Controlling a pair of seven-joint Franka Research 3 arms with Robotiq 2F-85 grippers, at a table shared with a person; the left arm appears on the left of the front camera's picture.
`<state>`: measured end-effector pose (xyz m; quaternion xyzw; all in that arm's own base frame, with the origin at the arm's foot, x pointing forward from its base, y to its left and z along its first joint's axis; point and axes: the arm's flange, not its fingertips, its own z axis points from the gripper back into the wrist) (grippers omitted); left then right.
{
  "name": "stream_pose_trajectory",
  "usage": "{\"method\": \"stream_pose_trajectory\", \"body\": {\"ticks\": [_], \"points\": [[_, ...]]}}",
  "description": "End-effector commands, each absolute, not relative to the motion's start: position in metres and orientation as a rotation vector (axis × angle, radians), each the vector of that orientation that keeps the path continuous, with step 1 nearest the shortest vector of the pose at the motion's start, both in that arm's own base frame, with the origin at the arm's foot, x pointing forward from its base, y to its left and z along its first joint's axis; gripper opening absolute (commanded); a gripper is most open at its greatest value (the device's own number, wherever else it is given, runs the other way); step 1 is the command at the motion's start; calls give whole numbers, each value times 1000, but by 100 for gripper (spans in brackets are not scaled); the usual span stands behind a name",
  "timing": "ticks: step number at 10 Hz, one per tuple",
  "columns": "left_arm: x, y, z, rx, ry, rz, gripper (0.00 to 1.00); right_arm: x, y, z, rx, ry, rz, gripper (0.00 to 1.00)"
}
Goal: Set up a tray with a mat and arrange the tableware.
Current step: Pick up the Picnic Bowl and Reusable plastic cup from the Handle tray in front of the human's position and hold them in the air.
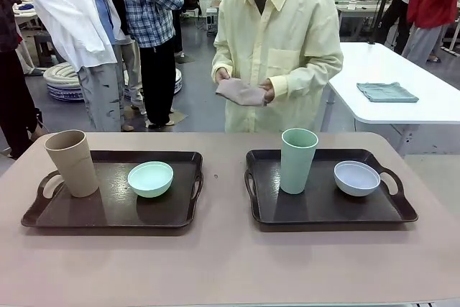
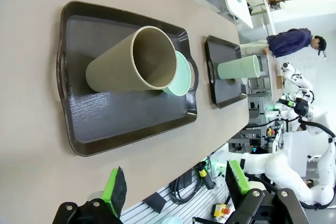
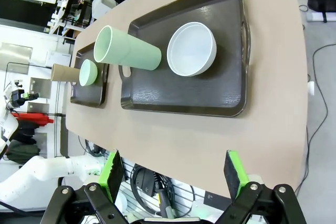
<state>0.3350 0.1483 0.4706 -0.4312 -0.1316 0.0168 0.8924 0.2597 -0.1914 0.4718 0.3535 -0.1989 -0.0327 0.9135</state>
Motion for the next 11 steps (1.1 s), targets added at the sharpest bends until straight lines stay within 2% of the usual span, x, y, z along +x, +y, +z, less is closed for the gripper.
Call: {"method": "stream_pose_trajectory", "body": {"ticks": [1,11], "points": [[335,149,471,-913,-276,39,100,261,-193,471,748,-423,-51,100],[335,149,471,-913,-276,39,100,261,-193,471,748,-423,-51,100]]}}
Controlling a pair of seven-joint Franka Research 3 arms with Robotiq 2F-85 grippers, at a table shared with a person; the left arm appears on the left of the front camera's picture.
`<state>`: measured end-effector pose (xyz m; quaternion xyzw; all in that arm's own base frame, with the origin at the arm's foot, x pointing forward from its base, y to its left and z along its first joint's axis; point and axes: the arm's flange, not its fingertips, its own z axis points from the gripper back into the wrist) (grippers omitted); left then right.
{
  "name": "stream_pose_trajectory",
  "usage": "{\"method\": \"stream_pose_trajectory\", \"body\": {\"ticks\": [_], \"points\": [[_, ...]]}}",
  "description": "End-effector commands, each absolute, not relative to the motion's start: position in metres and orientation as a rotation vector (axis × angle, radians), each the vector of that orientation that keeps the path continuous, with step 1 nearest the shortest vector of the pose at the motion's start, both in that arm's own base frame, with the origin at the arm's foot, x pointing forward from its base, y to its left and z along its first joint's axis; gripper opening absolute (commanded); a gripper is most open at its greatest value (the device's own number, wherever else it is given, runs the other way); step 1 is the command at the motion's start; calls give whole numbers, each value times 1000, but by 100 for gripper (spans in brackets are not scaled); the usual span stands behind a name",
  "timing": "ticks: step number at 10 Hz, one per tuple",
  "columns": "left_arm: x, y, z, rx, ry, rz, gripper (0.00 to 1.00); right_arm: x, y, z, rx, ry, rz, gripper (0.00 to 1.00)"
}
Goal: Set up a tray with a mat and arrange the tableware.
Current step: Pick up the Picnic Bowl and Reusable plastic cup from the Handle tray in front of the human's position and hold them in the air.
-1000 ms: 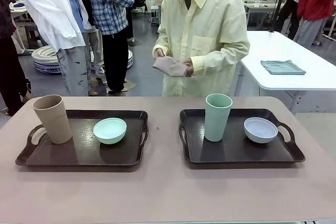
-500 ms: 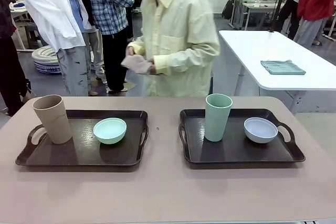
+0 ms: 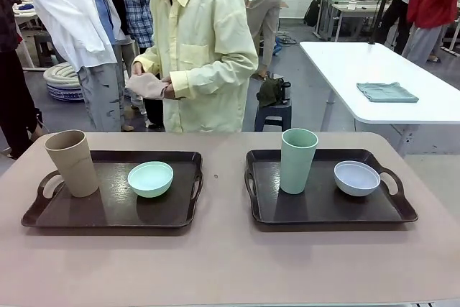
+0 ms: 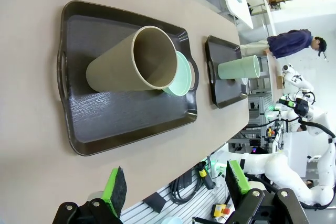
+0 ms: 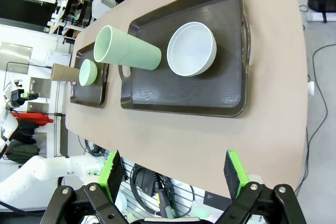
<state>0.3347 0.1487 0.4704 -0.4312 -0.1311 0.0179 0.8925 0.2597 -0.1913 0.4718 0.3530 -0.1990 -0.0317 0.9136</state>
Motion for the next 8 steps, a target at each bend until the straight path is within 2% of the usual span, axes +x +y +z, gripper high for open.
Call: {"method": "stream_pose_trajectory", "body": {"ticks": [1,8], "points": [[335,149,471,-913,-276,39,100,261,-193,471,748,-423,-51,100],[335,149,471,-913,-276,39,100,261,-193,471,748,-423,-51,100]]}}
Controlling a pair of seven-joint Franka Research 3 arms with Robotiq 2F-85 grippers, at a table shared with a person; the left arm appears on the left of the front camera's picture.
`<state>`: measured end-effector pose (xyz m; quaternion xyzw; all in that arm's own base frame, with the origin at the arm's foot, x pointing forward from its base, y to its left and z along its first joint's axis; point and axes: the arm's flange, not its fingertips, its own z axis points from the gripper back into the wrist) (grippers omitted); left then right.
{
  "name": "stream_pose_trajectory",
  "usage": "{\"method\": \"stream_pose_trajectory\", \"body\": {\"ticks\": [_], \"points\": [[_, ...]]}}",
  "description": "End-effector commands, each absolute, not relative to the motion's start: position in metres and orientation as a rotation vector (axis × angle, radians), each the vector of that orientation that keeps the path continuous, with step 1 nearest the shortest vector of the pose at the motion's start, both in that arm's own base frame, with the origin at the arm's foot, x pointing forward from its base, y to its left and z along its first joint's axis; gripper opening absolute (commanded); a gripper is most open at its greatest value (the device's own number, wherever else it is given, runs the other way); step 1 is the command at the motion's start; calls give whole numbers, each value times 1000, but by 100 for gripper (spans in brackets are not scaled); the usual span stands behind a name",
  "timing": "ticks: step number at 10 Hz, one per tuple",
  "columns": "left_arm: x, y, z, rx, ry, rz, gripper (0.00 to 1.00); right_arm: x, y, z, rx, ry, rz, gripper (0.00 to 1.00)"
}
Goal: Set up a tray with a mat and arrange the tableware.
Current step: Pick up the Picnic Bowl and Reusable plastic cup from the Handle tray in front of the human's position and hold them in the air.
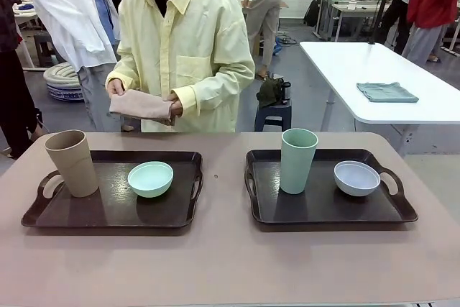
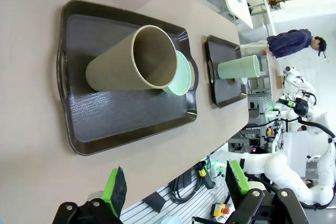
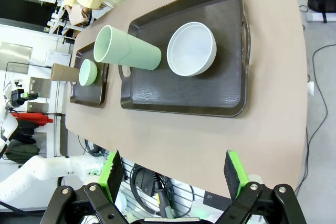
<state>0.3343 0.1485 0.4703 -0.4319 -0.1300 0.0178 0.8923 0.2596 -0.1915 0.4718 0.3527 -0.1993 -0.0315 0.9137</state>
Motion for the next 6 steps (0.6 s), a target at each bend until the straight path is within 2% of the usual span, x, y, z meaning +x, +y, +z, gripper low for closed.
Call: {"method": "stream_pose_trajectory", "body": {"ticks": [1,6], "points": [[335,149,471,-913,-276,39,100,261,-193,471,748,-423,-51,100],[335,149,471,-913,-276,39,100,261,-193,471,748,-423,-51,100]]}}
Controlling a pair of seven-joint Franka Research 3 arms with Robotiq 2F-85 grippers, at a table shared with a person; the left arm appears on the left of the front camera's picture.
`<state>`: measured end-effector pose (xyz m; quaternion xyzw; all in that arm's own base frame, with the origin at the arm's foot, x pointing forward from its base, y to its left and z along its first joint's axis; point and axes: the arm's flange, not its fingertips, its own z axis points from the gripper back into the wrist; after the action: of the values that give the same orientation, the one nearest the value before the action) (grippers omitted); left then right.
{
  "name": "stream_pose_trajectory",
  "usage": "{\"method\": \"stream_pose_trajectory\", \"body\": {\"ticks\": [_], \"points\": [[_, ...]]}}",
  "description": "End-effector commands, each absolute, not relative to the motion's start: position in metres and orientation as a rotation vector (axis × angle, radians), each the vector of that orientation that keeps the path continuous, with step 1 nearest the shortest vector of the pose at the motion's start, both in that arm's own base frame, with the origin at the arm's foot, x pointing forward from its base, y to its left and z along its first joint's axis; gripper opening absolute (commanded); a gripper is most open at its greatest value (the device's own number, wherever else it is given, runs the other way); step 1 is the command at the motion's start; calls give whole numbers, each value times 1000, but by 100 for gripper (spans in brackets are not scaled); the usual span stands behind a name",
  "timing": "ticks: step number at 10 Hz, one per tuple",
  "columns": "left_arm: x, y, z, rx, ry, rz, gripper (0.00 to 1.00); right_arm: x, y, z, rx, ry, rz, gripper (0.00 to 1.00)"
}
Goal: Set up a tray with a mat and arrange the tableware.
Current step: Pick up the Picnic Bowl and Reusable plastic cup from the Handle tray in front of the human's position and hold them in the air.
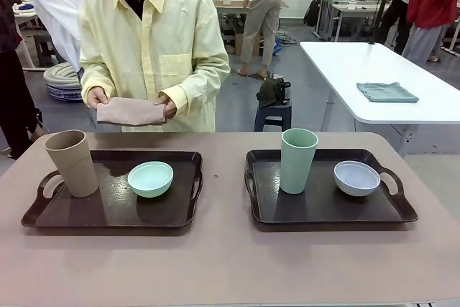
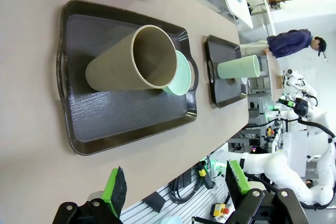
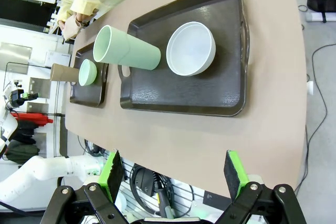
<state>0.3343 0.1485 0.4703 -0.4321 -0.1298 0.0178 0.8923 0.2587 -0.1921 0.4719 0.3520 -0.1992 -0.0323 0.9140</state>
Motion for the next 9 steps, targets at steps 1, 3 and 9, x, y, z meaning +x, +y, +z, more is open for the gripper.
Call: {"method": "stream_pose_trajectory", "body": {"ticks": [1,3,9], "points": [[335,149,471,-913,-276,39,100,261,-193,471,748,-423,-51,100],[335,149,471,-913,-276,39,100,261,-193,471,748,-423,-51,100],[335,149,471,-913,-276,39,100,261,-193,471,748,-423,-51,100]]}}
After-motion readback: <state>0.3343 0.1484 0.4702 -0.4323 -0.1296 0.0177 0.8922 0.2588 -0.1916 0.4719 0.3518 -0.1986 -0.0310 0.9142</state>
